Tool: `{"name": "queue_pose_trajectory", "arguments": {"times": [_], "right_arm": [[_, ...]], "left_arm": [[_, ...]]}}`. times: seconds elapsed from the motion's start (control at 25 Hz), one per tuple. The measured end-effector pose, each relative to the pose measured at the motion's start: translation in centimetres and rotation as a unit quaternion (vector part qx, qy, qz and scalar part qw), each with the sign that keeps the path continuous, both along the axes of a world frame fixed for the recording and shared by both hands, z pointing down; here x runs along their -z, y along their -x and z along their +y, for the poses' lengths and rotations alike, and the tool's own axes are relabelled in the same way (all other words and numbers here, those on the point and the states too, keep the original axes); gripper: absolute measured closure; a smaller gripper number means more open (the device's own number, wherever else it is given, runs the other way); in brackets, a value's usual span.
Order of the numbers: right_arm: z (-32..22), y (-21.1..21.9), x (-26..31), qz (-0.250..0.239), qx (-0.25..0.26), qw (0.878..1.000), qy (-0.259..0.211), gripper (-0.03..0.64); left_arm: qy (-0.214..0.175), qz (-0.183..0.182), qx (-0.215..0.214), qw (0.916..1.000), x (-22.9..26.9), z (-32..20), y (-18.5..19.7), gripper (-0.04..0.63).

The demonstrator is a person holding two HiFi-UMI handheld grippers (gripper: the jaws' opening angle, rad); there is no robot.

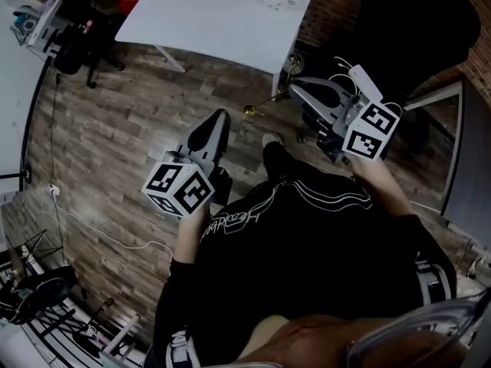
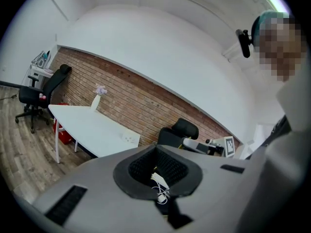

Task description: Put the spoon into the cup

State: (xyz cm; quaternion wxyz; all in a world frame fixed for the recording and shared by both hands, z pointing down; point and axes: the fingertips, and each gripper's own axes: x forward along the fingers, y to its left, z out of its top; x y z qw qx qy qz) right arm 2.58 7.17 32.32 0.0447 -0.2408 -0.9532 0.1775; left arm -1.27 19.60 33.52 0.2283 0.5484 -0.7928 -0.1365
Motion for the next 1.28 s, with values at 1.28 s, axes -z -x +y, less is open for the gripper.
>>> {"name": "queue_pose_trajectory", "arguments": {"times": [1.28], "right_arm": [[-21.5, 25.4, -2.3, 0.01, -0.118, 0.993, -0.003, 0.618]], "left_arm": [[0.02, 0.024, -0.096, 0.9949, -3.2, -21.2, 27.7, 0.591]]}}
